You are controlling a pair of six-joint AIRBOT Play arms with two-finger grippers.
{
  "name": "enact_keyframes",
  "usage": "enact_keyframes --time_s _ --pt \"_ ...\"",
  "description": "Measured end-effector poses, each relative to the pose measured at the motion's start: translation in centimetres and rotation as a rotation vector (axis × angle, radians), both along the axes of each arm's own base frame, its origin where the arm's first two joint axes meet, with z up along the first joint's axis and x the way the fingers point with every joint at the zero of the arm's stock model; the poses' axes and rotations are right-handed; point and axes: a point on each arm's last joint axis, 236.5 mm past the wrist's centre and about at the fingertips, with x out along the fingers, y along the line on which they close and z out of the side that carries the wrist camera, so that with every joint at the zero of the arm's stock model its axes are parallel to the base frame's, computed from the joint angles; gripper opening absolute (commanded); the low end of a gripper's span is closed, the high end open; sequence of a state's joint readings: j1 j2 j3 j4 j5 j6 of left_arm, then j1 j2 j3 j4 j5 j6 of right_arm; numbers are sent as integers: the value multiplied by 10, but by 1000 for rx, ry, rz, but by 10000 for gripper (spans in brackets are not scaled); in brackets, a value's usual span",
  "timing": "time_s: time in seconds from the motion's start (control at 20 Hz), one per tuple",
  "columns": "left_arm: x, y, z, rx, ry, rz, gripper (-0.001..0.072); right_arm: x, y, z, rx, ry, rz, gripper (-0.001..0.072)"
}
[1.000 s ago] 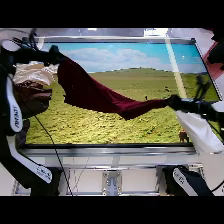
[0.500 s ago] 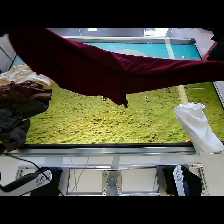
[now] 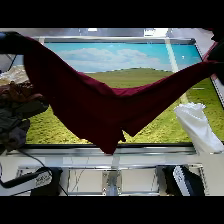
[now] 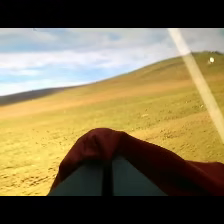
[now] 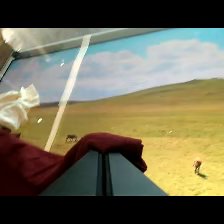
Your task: Fold the shirts.
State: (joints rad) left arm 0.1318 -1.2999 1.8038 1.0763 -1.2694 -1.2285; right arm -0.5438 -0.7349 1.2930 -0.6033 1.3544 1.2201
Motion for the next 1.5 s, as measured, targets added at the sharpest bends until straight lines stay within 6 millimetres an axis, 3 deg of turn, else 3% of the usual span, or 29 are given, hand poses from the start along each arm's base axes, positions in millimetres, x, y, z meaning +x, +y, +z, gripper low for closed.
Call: enact_keyframes --time_s 0.3,0.35,0.45,0.5,0.6,0.7,0.85,1.0,1.05,1.1,1.15,1.3,1.4,1.5 --pt "87 -57 -196 76 266 -24 17 31 32 -169 5 343 70 30" --pt "99 -62 -222 96 274 -7 112 32 36 -197 1 391 66 30" --pt "120 -68 -255 108 259 36 599 34 40 -239 -2 457 48 29" --pt "130 -69 -260 104 232 60 654 34 40 -257 -8 481 35 29" --pt "150 -65 -253 95 165 102 652 36 37 -276 -13 500 8 29" --pt "168 -56 -221 63 98 146 651 39 35 -288 -21 506 -12 29" --pt "174 -30 -147 28 0 203 645 41 32 -295 -28 504 -30 30" --pt "149 6 -67 38 -89 240 645 43 30 -297 -32 500 -40 34" --pt "134 20 -47 54 -98 250 645 43 30 -298 -35 498 -42 76" --pt "118 32 -34 68 -95 261 645 44 29 -298 -35 497 -45 258" --pt "99 44 -29 81 -67 271 644 44 29 -298 -36 495 -47 412" --pt "41 64 -45 104 45 292 644 44 23 -302 -68 497 -55 413" --pt "-1 66 -82 89 154 313 645 42 10 -307 -100 516 -86 414" --pt "-47 58 -133 22 270 351 645 39 -9 -313 -134 540 -137 413"
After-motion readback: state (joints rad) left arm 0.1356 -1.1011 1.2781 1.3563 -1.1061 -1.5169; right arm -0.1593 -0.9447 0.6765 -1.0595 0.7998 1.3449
